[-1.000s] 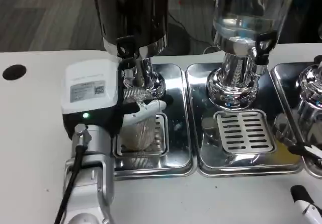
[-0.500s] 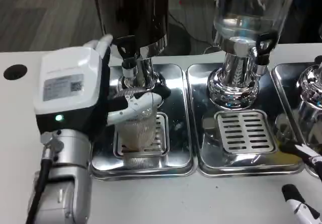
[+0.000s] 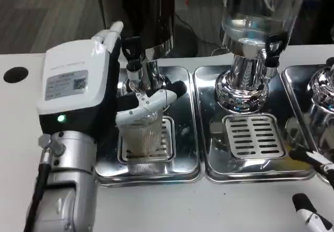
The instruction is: Grasp the cup under the faucet to collect the drink, then remove the cup.
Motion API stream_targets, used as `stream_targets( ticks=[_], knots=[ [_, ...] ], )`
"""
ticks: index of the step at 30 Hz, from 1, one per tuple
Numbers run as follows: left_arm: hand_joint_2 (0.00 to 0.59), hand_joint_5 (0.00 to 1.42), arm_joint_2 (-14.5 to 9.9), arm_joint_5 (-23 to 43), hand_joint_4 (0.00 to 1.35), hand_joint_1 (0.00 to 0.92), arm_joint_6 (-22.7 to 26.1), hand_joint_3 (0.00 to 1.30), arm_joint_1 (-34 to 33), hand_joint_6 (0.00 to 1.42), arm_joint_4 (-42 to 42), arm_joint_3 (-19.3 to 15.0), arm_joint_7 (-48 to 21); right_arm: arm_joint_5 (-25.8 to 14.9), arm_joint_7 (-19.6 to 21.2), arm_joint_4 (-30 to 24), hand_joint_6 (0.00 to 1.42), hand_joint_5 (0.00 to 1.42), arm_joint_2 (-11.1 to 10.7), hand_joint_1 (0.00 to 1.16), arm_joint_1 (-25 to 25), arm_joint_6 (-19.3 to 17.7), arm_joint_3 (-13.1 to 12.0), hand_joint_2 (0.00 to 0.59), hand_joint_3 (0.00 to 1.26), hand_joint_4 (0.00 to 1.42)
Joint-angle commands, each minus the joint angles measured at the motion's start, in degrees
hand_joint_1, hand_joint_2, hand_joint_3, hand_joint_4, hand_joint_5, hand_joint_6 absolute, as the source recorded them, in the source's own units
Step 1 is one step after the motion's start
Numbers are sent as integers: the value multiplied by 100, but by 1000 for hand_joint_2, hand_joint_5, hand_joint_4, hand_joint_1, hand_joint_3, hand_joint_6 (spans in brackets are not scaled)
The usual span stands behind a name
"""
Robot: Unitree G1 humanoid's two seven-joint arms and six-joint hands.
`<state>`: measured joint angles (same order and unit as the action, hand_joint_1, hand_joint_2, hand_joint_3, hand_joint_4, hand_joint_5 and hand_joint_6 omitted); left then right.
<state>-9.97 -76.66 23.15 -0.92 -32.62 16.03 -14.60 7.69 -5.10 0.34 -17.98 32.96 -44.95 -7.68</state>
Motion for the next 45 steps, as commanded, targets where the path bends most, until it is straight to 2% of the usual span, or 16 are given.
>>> stream_targets(
  ticks=[1, 5, 9, 19, 45],
  knots=[
    [18, 719, 126, 75, 136, 33, -84, 207, -94, 949, 166, 47, -118, -58, -18, -7, 101, 119, 6, 590, 71, -54, -52, 361, 254, 142],
    [18, 555, 191, 30, 206, 33, -142, 230, -78, 922, 155, 100, -148, -70, -24, 13, 101, 118, 2, 590, 87, -95, -54, 361, 252, 142],
    [18, 479, 216, -10, 246, 33, -170, 238, 2, 888, 40, 133, -198, -98, -34, 32, 102, 118, -11, 590, 74, -115, -59, 361, 248, 142],
    [19, 554, 257, -42, 371, 33, -264, 355, 288, 887, -269, 167, -246, -128, -60, 50, 102, 118, -19, 590, 68, -148, -40, 361, 242, 142],
    [20, 580, 388, -80, 407, 19, -518, 364, 666, 887, -369, 180, -251, -108, -74, 73, 102, 121, 11, 590, 114, -226, -16, 361, 241, 142]
  ],
)
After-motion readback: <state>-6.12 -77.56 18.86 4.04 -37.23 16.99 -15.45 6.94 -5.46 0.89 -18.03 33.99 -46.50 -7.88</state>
